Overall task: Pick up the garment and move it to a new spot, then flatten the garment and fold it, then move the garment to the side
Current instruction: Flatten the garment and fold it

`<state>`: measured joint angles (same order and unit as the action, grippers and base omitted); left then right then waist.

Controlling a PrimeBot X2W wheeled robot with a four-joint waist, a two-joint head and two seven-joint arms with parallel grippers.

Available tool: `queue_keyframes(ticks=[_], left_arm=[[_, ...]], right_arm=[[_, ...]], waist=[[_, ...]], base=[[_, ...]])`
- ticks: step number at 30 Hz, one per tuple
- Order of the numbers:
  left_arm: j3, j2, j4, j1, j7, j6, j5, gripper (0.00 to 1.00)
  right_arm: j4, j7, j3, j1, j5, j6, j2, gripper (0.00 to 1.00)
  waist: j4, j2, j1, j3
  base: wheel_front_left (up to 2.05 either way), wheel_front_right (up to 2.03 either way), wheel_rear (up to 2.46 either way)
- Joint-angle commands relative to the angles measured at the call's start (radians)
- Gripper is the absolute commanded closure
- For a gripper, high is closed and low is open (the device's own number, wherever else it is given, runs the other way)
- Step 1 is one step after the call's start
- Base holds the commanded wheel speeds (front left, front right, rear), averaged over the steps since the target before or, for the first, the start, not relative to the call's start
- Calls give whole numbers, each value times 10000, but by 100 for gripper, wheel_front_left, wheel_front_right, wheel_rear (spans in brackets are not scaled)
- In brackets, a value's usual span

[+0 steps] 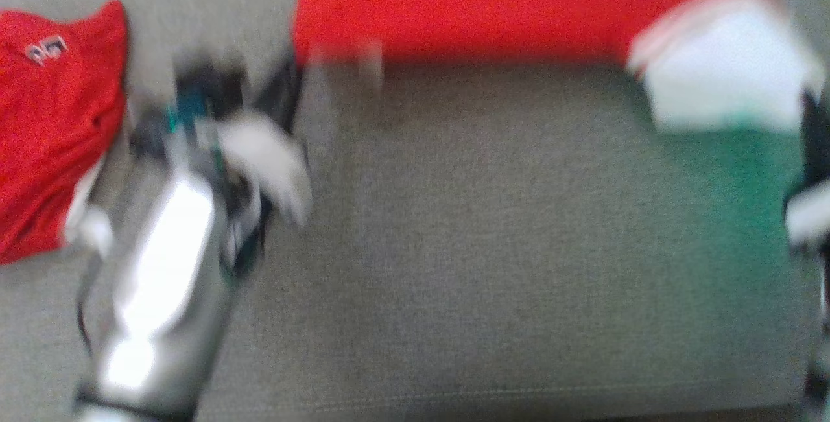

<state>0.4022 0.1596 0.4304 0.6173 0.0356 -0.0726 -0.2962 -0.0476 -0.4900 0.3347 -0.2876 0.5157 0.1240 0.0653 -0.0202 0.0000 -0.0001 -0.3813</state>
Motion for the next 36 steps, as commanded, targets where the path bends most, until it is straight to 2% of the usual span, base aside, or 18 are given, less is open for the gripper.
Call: queue_keyframes(ticks=[1, 5, 10, 12, 16, 19, 23, 25, 30, 36], left_arm=[[-315, 504, -872, -599, -173, 202, -97, 100], [-282, 973, -3309, -3686, -946, 1058, -208, 100], [-307, 1337, -6073, -6749, -1893, 2209, -282, 100], [-258, 1396, -7011, -7569, -2253, 2511, -344, 100], [-232, 1441, -7959, -8104, -2742, 2740, -498, 100], [-129, 1339, -8196, -7869, -3279, 2608, -896, 100], [-177, 1459, -7951, -6834, -3976, 2313, -1107, 100], [-245, 1316, -7781, -6198, -4263, 2090, -1534, 100], [-265, 1614, -6739, -4330, -5279, 1507, -1720, 100], [-80, 1602, -5084, -2430, -6242, 989, -1894, 100]], right_arm=[[-859, -210, -132, 346, 168, 67, -32, 100], [-2014, -691, 112, 2873, 669, 67, -138, 100], [-2683, -498, 421, 5239, 1486, 67, -147, 100], [-2925, -418, 495, 5919, 1817, 67, -148, 100], [-3209, -348, 489, 6346, 2101, 67, -148, 100], [-3193, -519, 416, 5890, 1765, 67, -149, 100], [-2887, -1157, 243, 4517, 1083, 67, -149, 100], [-2763, -1599, 187, 3713, 588, 67, -149, 100], [-2031, -2702, 249, 1621, -463, 67, -150, 100], [-766, -3450, -9, -391, -1532, 67, 47, 100]], waist=[[155, 0, 1, 1192], [226, 0, 1, 1815], [187, 0, 1, 2005], [110, 0, 1, 1966], [66, 0, 1, 1810], [65, 0, 1, 1638], [56, 0, 1, 1499], [-3, 0, 1, 1392], [-176, 0, 1, 1046], [-238, 0, 1, 720]], base=[[0, 0, 0], [0, 0, 0], [0, 0, 0], [0, 0, 0], [0, 0, 0], [0, 0, 0], [0, 0, 0], [0, 0, 0], [0, 0, 0], [0, 0, 0]])
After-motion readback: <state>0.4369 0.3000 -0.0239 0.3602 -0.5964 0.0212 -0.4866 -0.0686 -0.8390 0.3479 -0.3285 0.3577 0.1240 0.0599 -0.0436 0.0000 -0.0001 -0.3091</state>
